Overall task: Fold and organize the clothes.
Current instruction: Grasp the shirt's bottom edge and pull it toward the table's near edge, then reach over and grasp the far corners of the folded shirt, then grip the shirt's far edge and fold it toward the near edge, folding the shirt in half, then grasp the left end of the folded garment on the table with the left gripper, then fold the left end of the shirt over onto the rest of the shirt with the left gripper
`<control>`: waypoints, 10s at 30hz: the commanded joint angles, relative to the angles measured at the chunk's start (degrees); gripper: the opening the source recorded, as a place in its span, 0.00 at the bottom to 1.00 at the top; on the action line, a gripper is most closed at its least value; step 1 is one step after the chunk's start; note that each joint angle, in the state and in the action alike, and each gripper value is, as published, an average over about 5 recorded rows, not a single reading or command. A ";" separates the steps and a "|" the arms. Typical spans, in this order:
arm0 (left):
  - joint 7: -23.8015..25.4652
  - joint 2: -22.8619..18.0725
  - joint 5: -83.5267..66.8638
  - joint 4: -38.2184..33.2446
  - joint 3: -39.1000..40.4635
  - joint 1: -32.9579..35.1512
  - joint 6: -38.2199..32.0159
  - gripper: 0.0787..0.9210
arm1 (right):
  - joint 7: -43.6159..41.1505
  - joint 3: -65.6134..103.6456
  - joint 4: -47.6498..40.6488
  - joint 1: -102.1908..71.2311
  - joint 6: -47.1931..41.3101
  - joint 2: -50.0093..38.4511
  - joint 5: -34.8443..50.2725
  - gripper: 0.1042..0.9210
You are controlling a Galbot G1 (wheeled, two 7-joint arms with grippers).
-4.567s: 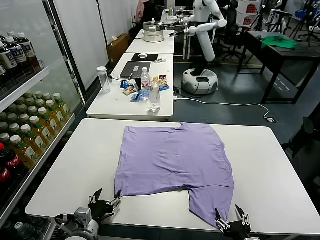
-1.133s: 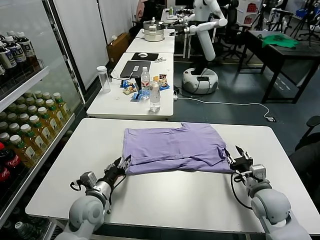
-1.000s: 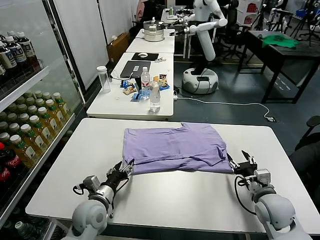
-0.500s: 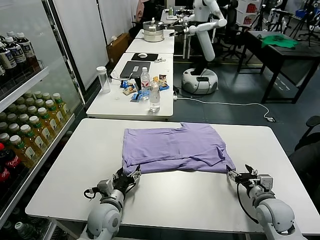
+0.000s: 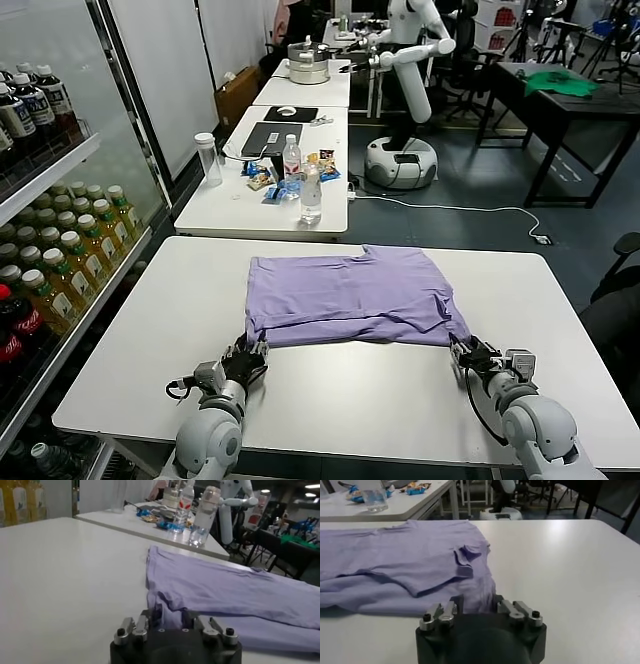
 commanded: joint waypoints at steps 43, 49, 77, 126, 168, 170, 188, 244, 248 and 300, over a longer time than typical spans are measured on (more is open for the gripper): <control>2.12 11.76 -0.44 -23.79 -5.98 27.32 3.20 0.04 | -4.44 15.57 29.97 -39.04 -1.68 6.09 -17.50 0.06; 2.56 11.78 1.64 -25.52 -6.66 28.02 4.02 0.17 | -3.97 18.50 33.71 -37.41 2.32 4.94 -15.95 0.25; -0.58 12.22 -3.06 6.08 7.58 -16.62 1.23 0.88 | 5.70 -18.54 -20.02 33.60 -2.20 -3.50 4.22 0.88; -0.53 11.82 -12.41 10.29 12.23 -19.98 3.84 0.15 | 2.18 -28.59 -27.03 38.46 -2.40 -4.25 12.62 0.20; 1.95 21.04 -17.38 -9.75 5.51 -2.45 7.55 0.01 | 6.37 7.50 17.87 -13.27 -2.35 -12.61 12.81 0.01; 2.02 21.28 -16.89 -9.32 5.59 -2.56 8.43 0.01 | 6.40 6.69 17.15 -12.68 -2.35 -12.10 11.93 0.01; -1.21 16.68 -1.05 -13.05 5.25 1.52 2.61 0.37 | 5.55 6.28 18.53 -14.02 -2.24 -8.61 4.12 0.42; -8.49 3.86 10.10 -7.68 -0.25 11.04 -4.31 0.05 | 5.56 8.53 21.62 -20.34 -2.15 -7.52 3.00 0.88; -7.61 8.03 7.25 -6.87 -4.71 9.90 -4.43 0.05 | 5.62 7.86 20.92 -19.34 -2.14 -7.52 2.99 0.88; -7.29 9.75 1.21 0.31 -8.48 5.04 0.24 0.66 | 5.38 7.22 19.15 -18.07 -2.12 -8.04 3.03 0.88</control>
